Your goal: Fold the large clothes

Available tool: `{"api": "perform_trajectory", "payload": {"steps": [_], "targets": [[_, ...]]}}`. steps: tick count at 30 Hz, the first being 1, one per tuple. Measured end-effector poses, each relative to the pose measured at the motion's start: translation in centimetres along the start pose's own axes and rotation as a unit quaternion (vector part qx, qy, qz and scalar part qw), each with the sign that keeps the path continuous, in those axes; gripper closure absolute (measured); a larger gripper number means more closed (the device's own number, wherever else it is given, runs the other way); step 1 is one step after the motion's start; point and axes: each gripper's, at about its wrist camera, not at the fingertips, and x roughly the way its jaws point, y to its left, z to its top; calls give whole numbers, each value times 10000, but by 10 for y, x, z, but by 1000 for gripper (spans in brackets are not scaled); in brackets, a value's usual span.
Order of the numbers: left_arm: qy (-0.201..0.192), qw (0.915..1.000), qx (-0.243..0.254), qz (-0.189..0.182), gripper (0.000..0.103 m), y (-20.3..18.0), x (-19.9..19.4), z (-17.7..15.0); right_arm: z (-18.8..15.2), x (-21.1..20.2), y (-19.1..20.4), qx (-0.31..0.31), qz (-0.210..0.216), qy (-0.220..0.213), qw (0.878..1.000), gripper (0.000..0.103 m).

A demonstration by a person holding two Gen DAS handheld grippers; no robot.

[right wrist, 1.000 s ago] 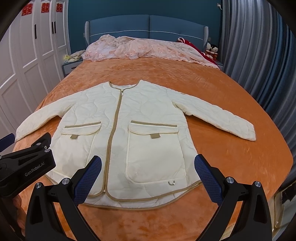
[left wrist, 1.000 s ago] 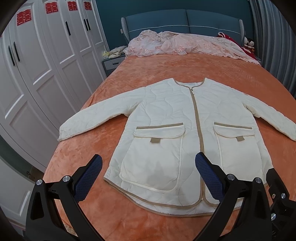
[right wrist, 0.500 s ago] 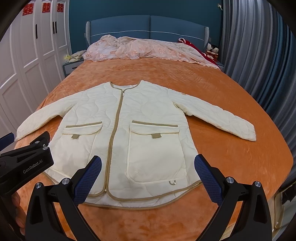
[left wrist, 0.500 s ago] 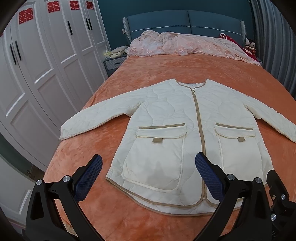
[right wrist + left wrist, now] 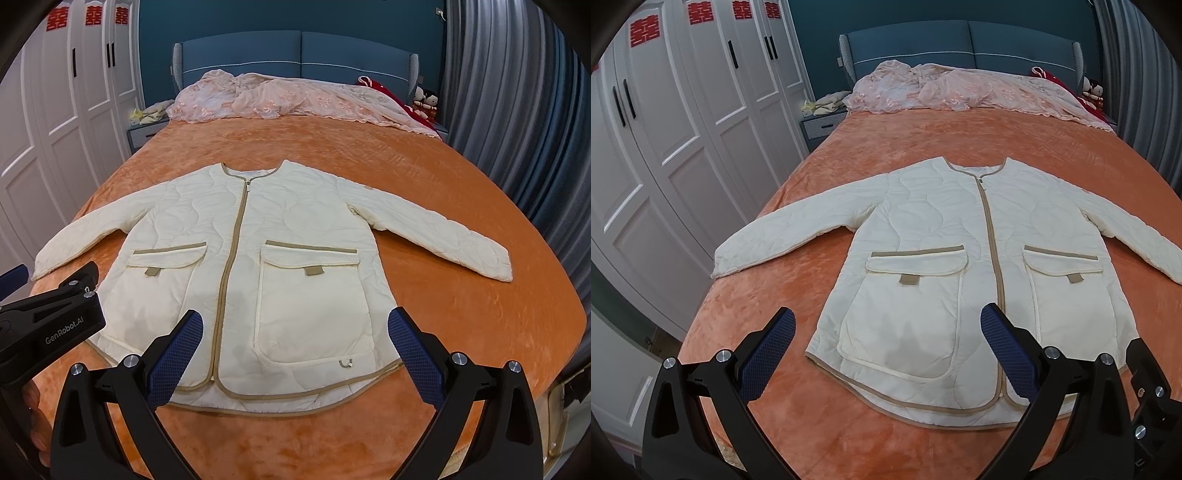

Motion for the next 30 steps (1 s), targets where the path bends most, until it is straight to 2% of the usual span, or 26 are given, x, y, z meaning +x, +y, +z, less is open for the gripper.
{"api": "perform_trajectory", "payload": {"steps": [19,30], "targets": [[-7,10000,-4,51,5,-1,4,3,5,7,1,48,11,35,10000,5],[-132,9998,-39,132,5,-7,7,3,3,16,-14,212,26,-51,9998,5]]}}
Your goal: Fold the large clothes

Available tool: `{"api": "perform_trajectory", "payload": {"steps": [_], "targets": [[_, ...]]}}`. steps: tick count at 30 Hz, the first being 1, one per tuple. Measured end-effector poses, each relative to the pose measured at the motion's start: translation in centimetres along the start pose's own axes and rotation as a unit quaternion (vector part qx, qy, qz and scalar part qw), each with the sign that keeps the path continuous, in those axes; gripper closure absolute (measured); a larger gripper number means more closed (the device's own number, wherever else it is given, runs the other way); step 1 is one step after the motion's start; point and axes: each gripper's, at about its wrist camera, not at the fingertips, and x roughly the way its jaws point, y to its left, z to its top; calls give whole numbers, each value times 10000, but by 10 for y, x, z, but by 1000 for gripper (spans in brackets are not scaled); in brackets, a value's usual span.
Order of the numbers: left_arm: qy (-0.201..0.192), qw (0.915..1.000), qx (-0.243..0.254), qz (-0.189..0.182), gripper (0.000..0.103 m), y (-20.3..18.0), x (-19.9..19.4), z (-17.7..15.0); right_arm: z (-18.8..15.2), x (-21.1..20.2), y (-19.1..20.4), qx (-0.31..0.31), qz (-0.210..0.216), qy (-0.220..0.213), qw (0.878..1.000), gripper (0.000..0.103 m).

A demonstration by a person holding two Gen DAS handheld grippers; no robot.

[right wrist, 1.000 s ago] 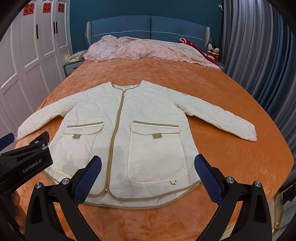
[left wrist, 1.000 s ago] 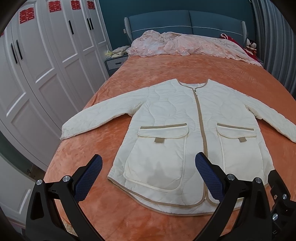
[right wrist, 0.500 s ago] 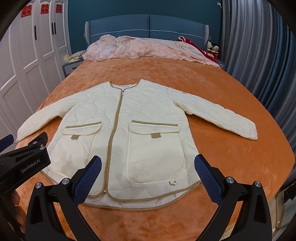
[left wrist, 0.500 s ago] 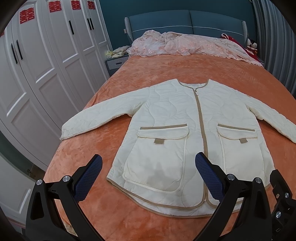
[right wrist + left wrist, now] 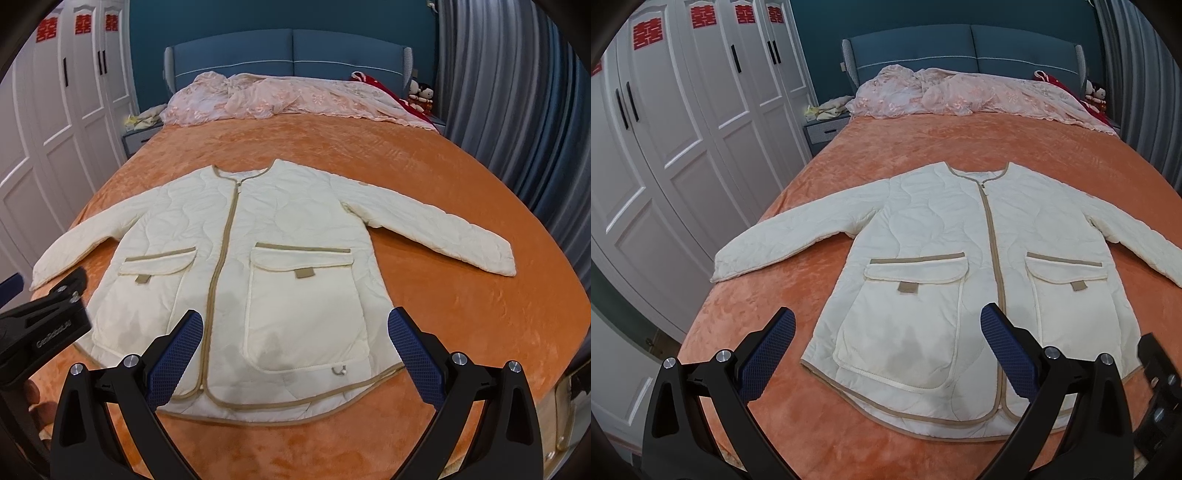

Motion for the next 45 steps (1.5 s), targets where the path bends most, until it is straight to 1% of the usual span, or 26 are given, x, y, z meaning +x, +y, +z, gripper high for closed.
{"api": "perform_trajectory", "payload": {"steps": [3,6,9,11,13,15,16,19,22,23,24,25,27,28,30,31,32,33,34,35,36,39,41,43,44,45], "targets": [[-146,9998,-3,106,5,-2,0,-1,0,9,-19,247,-50,-133,9996,5],[-215,9997,63,115,5,-5,2,-1,0,24,-53,794,101,-222,9965,5],[-48,9997,212,-56,5,-11,12,1,1,50,-100,1512,125,-124,9883,5],[67,9997,215,-45,5,-15,20,2,1,69,-135,1994,120,-122,9798,5],[129,9995,281,-60,5,-19,31,5,2,90,-177,2474,15,-259,9686,5],[142,9995,277,-91,5,-21,40,7,3,110,-212,2804,-96,-351,9592,5],[137,9995,245,-121,5,-21,43,8,5,123,-233,2980,-161,-363,9537,5],[220,9998,30,-9,5,-19,63,15,8,152,-279,3302,-277,-485,9423,5],[385,9991,-190,22,5,-15,83,21,5,183,-328,3787,-381,-537,9232,5],[355,9990,-278,22,5,-14,89,23,1,196,-348,4027,-486,-490,9127,5],[319,9990,-300,57,5,-13,92,24,-1,202,-358,4147,-551,-471,9070,5],[270,9991,-283,184,5,-15,96,26,-6,211,-374,4367,-668,-442,8960,5],[226,9990,-190,326,5,-19,103,28,-15,222,-393,4645,-774,-416,8812,7],[253,9990,-162,341,5,-20,107,29,-19,225,-398,4735,-770,-411,8764,9],[398,9985,-197,309,5,-21,116,30,-27,237,-412,4944,-685,-391,8657,18],[491,9981,-245,266,5,-20,121,30,-28,238,-413,4946,-736,-450,8648,19],[594,9976,-271,218,5,-21,126,31,-28,239,-416,4912,-782,-509,8660,23],[645,9973,-274,215,5,-21,129,31,-25,241,-415,4865,-813,-530,8683,39],[688,9970,-266,231,5,-21,132,30,-21,247,-414,4830,-786,-469,8708,52],[701,9969,-259,242,5,-21,134,30,-17,251,-415,4823,-792,-376,8716,73],[698,9970,-251,241,5,-20,136,30,-12,257,-415,4830,-777,-322,8716,84],[667,9970,-275,290,5,-15,139,31,8,261,-404,4804,-590,-455,8739,90],[641,9971,-276,304,5,-10,141,33,35,248,-384,4508,-350,-774,8886,91],[602,9971,-310,336,5,-2,144,36,78,227,-337,3838,106,-1194,9156,91],[597,9970,-347,346,5,2,146,37,94,219,-315,3529,288,-1307,9260,91],[589,9969,-399,342,5,6,148,38,116,207,-279,3033,575,-1471,9397,91]]}}
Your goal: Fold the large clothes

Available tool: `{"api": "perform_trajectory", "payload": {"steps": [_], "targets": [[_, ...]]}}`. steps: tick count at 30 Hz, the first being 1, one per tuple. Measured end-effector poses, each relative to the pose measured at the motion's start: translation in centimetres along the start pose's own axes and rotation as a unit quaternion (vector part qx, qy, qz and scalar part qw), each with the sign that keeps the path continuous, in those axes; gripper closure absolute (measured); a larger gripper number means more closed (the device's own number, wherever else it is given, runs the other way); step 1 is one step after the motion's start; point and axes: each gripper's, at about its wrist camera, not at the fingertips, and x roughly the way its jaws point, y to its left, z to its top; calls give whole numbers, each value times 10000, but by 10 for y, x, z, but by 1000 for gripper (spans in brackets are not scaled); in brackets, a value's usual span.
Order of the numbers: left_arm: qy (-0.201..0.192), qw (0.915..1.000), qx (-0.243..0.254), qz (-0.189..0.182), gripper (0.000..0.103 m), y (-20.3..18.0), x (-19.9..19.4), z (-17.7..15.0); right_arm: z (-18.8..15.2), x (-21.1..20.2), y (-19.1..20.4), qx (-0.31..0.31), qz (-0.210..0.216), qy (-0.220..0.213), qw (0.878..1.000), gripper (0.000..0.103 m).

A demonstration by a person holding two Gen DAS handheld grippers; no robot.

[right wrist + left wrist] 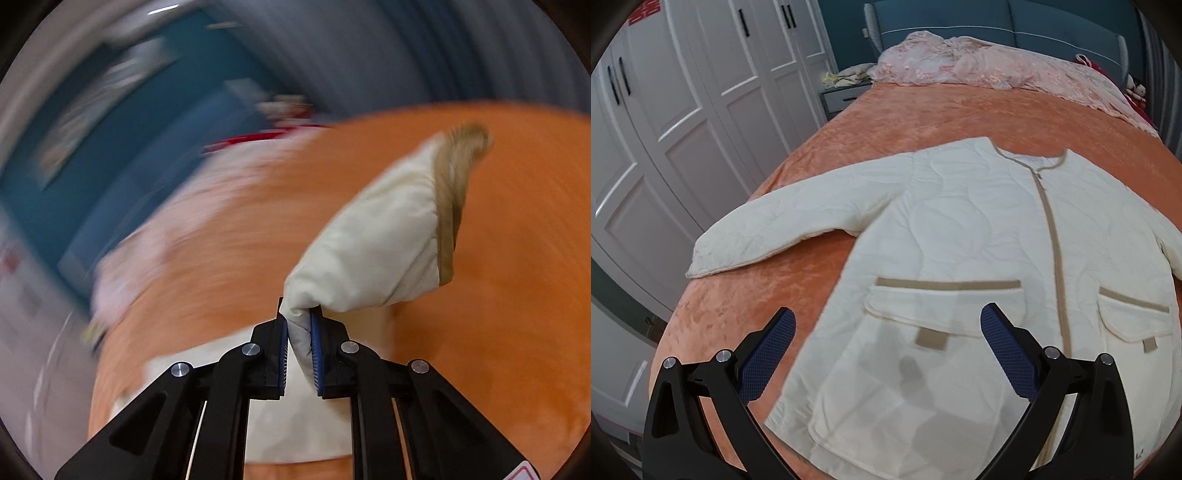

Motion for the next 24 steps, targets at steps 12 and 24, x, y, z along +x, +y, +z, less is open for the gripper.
{"api": "perform_trajectory", "payload": {"steps": [12,24], "targets": [[95,9965,-563,-606,5,34,20,22,-231,21,294,-3146,2251,1885,9027,61],[989,9611,-1724,-1920,5,11,108,36,-174,32,150,-1013,1048,1970,9695,43]]}}
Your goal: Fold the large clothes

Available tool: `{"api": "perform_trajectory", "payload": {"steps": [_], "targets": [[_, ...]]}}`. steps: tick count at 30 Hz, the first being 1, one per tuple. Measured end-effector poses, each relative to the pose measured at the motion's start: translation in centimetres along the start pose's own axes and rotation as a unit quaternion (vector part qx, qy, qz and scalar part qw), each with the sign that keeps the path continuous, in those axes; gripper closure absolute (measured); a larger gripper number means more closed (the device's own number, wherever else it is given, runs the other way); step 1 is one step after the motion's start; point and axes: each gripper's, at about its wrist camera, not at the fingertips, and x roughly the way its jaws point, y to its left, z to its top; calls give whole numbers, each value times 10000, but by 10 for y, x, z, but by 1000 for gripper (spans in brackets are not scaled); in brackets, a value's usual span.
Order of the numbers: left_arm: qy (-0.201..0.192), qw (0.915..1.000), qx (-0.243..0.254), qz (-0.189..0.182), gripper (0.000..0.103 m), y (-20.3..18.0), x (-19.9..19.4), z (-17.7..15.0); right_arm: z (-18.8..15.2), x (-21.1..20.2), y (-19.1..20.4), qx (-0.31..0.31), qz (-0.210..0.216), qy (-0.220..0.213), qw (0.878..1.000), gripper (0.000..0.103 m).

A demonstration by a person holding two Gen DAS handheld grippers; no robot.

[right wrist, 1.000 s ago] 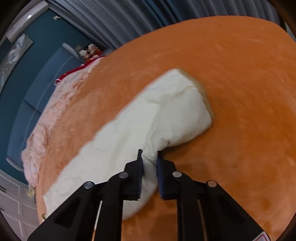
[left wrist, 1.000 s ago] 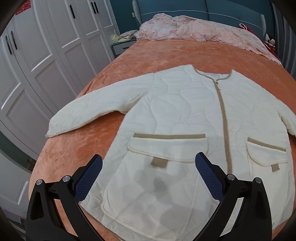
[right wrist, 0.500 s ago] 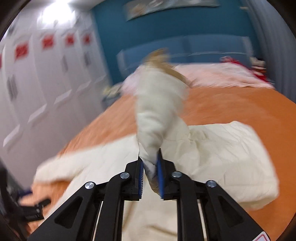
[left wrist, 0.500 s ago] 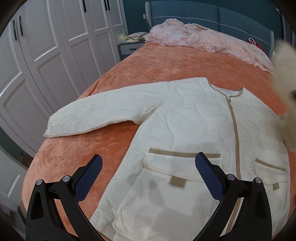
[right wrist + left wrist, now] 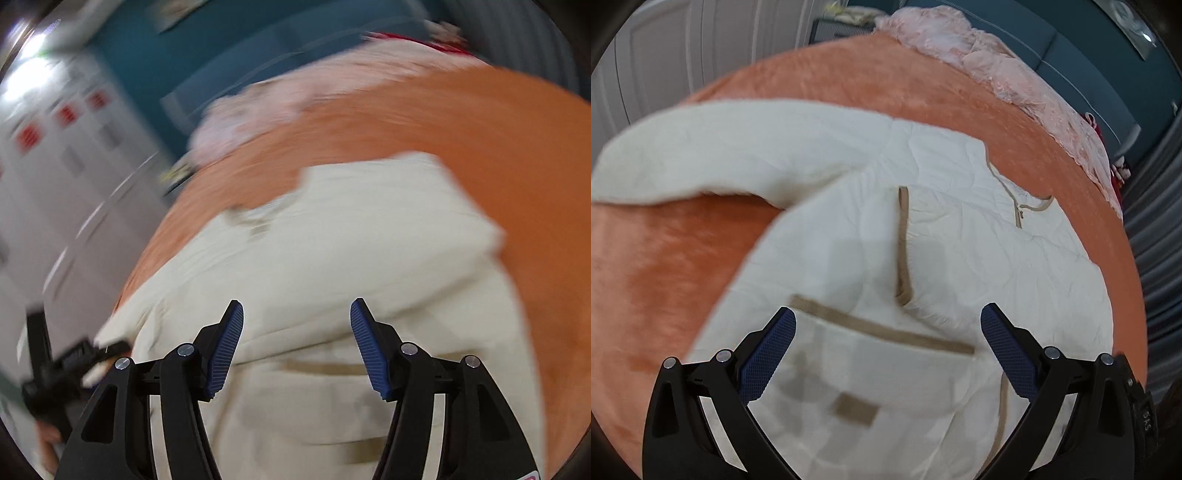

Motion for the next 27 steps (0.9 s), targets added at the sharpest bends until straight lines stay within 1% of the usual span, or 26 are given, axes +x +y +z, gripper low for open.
{"api": "perform_trajectory", "payload": {"steps": [3,5,6,8,10,11,12,13,14,15,16,17,18,19,20,21,22,23,24,25,26,27], "targets": [[251,9992,-261,-189,6,-3,25,0,14,-1,-50,775,-172,-78,9968,43],[363,9978,-471,-295,17,-3,35,0,19,5,-75,1172,-249,-59,9928,43],[384,9974,-505,-338,28,-6,38,0,19,10,-82,1278,-256,-36,9915,43],[442,9976,-386,-372,62,-12,42,2,22,21,-91,1467,-289,19,9888,43],[386,9984,-297,-282,80,-16,41,6,23,31,-95,1626,-287,53,9863,50],[252,9990,-251,-259,92,-19,37,10,27,34,-95,1597,-312,18,9867,62],[180,9992,-204,-282,95,-20,33,14,32,38,-89,1498,-389,7,9879,77],[71,9994,-143,-303,95,-23,28,19,34,37,-86,1405,-434,4,9891,84],[-103,9993,-83,-339,95,-25,20,25,41,36,-76,1192,-468,-73,9917,89],[-253,9991,-18,-350,96,-28,12,32,47,32,-66,1024,-435,-213,9936,90],[-485,9982,57,-348,96,-31,0,38,54,24,-53,818,-365,-416,9951,91],[-669,9972,114,-329,96,-33,-8,42,60,10,-35,506,-279,-695,9959,91],[-963,9948,206,-276,96,-34,-21,48,63,0,-23,242,-248,-900,9953,91],[-1119,9931,259,-231,96,-33,-28,50,62,-6,-15,0,-223,-1069,9940,91],[-1227,9918,321,-128,96,-31,-29,50,60,-4,-11,-186,-296,-1100,9933,91],[-1169,9923,407,-8,95,-29,-21,49,55,11,-10,-422,-552,-861,9939,91],[-1021,9934,496,145,95,-27,-7,46,52,23,-13,-498,-710,-663,9940,92],[-729,9950,595,349,95,-24,18,38,43,46,-22,-523,-986,-285,9933,92],[-519,9953,655,492,96,-21,34,31,34,64,-31,-521,-1189,56,9915,92],[-337,9943,752,669,95,-18,52,22,29,72,-37,-510,-1253,192,9906,92],[-320,9927,866,770,95,-17,62,15,25,72,-41,-464,-1224,183,9912,91],[-390,9913,945,824,95,-17,64,11,26,69,-42,-435,-1210,168,9916,90]]}}
